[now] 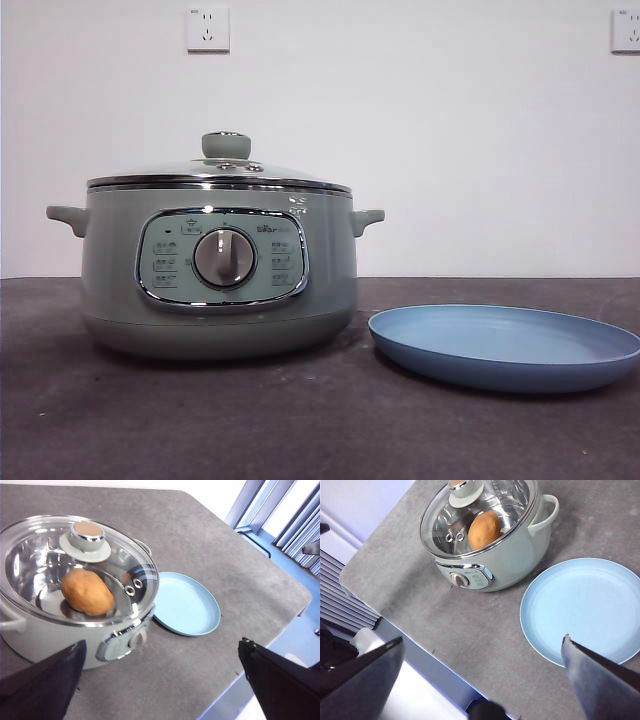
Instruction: Take the potato out from the steamer,put the potato on the plate,close the lid
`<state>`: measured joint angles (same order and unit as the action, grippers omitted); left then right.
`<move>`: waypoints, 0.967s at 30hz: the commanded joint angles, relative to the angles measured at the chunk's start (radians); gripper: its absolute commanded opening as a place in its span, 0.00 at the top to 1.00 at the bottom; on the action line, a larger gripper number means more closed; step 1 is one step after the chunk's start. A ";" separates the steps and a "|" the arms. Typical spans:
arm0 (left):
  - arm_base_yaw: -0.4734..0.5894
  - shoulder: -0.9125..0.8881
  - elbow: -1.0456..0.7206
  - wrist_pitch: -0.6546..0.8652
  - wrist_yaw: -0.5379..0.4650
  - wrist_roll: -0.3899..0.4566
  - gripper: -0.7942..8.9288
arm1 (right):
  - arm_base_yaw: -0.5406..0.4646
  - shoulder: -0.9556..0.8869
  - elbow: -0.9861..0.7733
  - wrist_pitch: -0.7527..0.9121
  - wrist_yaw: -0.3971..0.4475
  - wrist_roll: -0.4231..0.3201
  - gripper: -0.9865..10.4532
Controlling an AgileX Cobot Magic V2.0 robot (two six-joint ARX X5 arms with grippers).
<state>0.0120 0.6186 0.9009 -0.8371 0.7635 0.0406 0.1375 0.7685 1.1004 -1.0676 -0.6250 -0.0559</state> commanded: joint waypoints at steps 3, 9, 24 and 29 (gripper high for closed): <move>-0.037 0.102 0.073 0.035 -0.039 0.014 0.29 | 0.002 0.005 0.000 0.003 -0.002 0.006 0.34; -0.129 0.283 0.172 0.140 -0.123 0.017 0.29 | 0.002 0.018 0.000 0.004 -0.002 0.006 0.34; -0.333 0.805 0.417 0.327 -0.426 0.101 0.30 | 0.002 0.024 0.000 0.003 -0.002 0.014 0.34; -0.359 0.917 0.453 0.352 -0.462 0.121 0.30 | 0.002 0.024 0.000 0.004 -0.001 0.014 0.34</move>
<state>-0.3435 1.5227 1.3521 -0.4934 0.3016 0.1394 0.1375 0.7944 1.1004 -1.0676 -0.6250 -0.0486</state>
